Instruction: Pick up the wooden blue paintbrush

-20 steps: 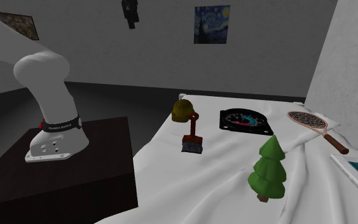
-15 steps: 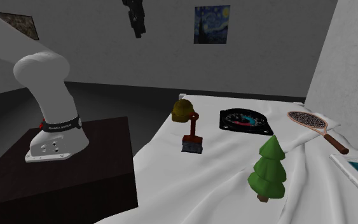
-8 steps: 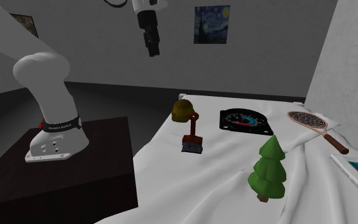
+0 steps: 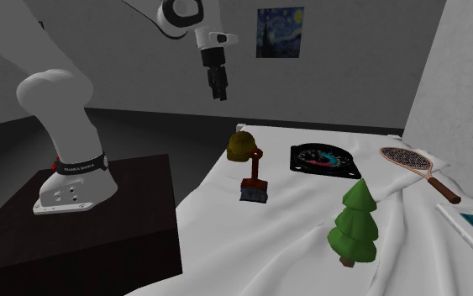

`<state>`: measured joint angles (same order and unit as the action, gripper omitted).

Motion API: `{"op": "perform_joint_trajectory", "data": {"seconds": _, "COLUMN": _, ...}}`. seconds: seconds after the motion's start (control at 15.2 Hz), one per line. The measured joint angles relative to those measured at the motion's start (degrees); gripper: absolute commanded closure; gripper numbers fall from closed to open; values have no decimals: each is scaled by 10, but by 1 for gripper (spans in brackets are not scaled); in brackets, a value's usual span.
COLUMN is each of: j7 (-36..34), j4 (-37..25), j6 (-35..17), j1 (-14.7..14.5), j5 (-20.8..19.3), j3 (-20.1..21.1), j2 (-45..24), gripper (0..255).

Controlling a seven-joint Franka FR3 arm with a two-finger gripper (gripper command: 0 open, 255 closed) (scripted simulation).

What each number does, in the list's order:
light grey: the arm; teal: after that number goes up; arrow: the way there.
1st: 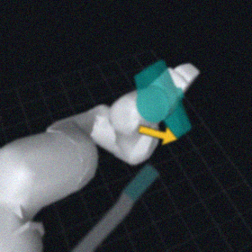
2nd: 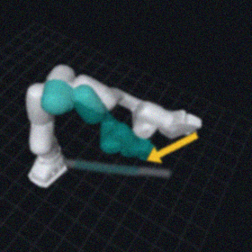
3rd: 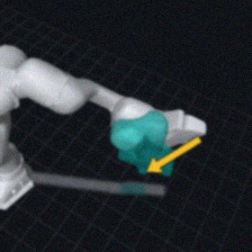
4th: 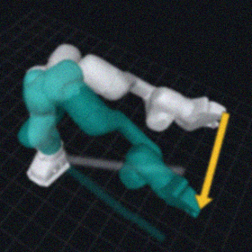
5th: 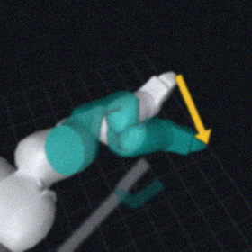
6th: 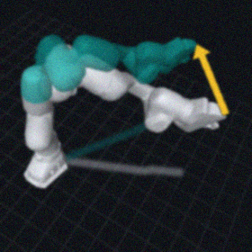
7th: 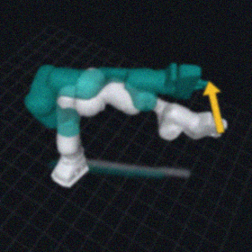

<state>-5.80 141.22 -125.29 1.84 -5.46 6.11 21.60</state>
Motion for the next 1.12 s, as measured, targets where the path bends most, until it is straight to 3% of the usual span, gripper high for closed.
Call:
{"op": "perform_joint_trajectory", "data": {"seconds": 0.59, "j7": -57, "j4": -42, "j6": -141, "j1": 10, "j5": -25, "j3": 10, "j2": -197, "gripper": 0}}
{"op": "perform_joint_trajectory", "data": {"seconds": 1.12, "j7": -107, "j4": -138, "j6": -217, "j1": 4, "j5": -56, "j3": 4, "j2": -382, "gripper": 0}}
